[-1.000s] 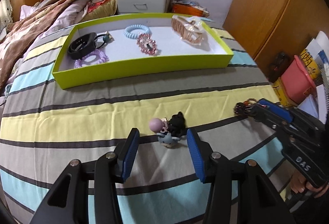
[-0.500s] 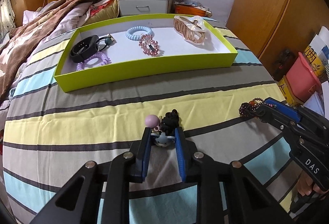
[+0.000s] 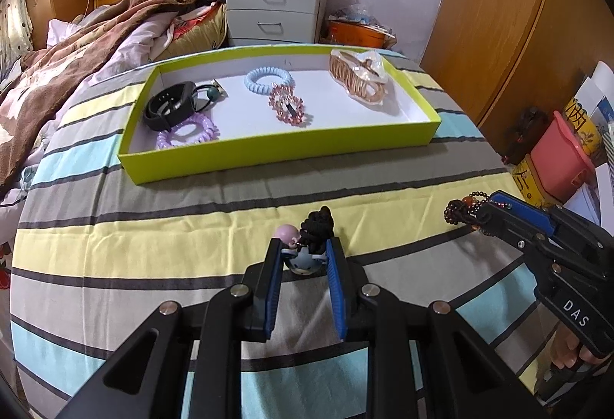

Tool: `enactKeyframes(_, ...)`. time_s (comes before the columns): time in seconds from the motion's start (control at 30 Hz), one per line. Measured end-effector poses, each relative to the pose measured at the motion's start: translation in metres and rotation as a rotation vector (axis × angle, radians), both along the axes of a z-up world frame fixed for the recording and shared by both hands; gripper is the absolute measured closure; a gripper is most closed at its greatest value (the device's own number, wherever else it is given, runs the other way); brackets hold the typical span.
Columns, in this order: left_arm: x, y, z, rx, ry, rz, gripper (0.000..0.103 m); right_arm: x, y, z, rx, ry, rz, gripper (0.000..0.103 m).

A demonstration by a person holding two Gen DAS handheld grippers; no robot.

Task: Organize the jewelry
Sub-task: 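Carry the pink-ball hair tie in the left tool and bracelet in the right tool into the box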

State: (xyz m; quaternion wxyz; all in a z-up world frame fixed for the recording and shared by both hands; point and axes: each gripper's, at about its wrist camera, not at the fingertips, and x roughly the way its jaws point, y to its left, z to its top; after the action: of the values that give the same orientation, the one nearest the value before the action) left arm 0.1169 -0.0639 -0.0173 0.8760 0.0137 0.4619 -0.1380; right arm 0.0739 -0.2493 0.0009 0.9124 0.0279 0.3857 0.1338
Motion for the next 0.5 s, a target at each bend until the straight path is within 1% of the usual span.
enactKeyframes(0.27,0.001,0.008,0.019,-0.013,-0.038,0.017,0.079,0.004,-0.001,0.017,0.009,-0.037,-0.005,0.081)
enactKeyframes(0.5,0.011,0.018,0.035,-0.027,-0.069,0.036,0.079,0.014,0.003,0.031,0.01,-0.064,-0.004,0.081)
